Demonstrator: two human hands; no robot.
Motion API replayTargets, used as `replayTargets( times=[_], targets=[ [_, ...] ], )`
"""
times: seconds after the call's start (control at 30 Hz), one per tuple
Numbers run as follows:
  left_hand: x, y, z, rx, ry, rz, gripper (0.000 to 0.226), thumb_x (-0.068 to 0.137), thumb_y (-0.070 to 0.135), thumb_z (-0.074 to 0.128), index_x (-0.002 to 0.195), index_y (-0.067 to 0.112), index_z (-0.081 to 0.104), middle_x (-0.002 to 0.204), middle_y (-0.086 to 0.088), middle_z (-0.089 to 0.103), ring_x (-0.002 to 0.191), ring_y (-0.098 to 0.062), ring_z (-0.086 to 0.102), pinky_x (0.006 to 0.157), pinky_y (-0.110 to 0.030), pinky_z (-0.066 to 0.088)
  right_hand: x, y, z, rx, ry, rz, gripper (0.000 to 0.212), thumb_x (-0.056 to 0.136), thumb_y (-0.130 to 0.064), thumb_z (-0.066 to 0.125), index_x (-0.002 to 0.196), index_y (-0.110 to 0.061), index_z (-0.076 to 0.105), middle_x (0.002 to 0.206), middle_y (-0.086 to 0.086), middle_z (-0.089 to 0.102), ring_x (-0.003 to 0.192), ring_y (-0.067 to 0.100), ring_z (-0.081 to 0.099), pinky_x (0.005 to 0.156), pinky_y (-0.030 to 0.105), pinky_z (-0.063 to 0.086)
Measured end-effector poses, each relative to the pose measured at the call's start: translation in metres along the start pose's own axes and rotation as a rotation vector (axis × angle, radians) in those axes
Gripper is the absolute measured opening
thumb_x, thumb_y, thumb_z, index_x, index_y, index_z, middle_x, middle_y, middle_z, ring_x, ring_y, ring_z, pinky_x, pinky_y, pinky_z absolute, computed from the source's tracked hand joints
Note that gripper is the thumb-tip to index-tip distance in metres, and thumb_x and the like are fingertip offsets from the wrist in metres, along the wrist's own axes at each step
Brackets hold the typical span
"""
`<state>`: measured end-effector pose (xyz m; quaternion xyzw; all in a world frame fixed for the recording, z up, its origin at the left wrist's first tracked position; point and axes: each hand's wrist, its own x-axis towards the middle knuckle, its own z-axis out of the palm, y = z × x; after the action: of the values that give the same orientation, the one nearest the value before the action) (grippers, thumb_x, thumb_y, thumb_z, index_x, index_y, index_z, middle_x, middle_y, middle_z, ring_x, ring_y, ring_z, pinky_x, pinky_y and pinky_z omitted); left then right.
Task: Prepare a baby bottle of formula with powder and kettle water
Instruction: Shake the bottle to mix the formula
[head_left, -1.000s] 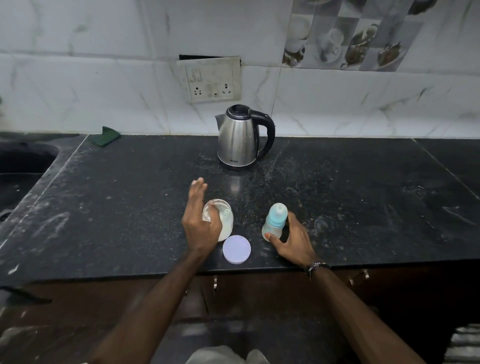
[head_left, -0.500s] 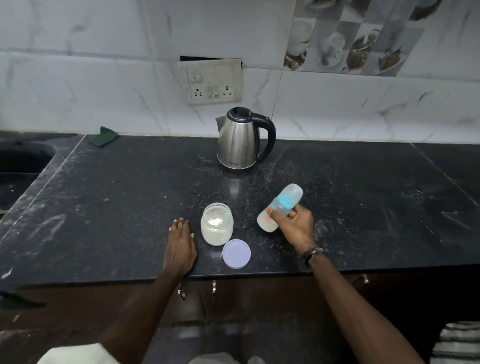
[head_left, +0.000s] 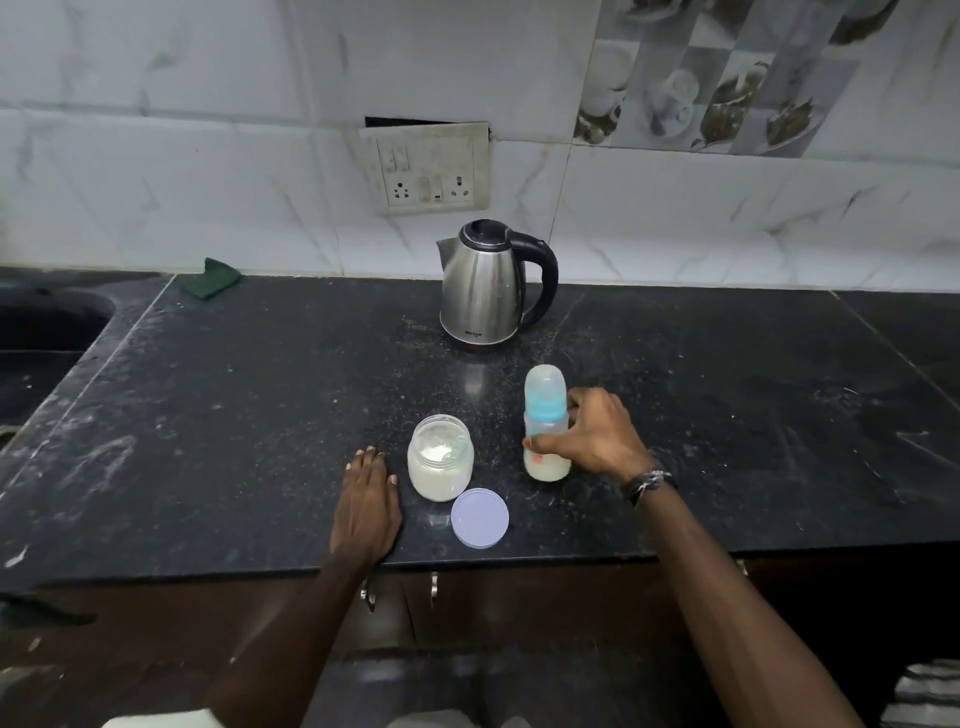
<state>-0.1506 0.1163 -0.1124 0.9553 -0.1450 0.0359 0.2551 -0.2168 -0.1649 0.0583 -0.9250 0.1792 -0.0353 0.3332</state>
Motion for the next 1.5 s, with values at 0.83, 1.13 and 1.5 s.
replayTargets(
  times=[0.83,1.13,1.5],
  targets=[
    [-0.001,-0.002,0.001,-0.035,0.012,-0.001,0.051,0.097,0.024,0.036,0.134,-0.007,0.052,0.143,-0.027,0.050,0.137,-0.040,0.044,0.119,-0.049,0.030,-0.007,0.003,-0.009,0.197,-0.092,0.085,0.036,0.063,-0.028,0.090,0.091,-0.014,0.073,0.091,0.003,0.077,0.080,0.013,0.074,0.073,0.035,0.060],
    [0.000,-0.003,0.002,-0.035,0.022,0.003,0.045,0.100,0.019,0.041,0.135,-0.007,0.052,0.144,-0.026,0.049,0.138,-0.039,0.042,0.119,-0.049,0.029,-0.007,0.002,-0.011,0.287,-0.060,0.097,0.037,0.066,-0.019,0.090,0.098,-0.014,0.072,0.097,0.005,0.077,0.081,0.008,0.073,0.071,0.026,0.059],
    [-0.001,-0.002,0.001,-0.048,0.034,-0.005,0.052,0.097,0.026,0.037,0.135,-0.006,0.053,0.145,-0.025,0.049,0.139,-0.038,0.042,0.120,-0.046,0.028,-0.009,-0.003,-0.011,0.397,-0.073,0.109,0.034,0.069,-0.018,0.088,0.098,-0.011,0.073,0.099,0.009,0.076,0.082,0.011,0.074,0.071,0.029,0.060]
  ],
)
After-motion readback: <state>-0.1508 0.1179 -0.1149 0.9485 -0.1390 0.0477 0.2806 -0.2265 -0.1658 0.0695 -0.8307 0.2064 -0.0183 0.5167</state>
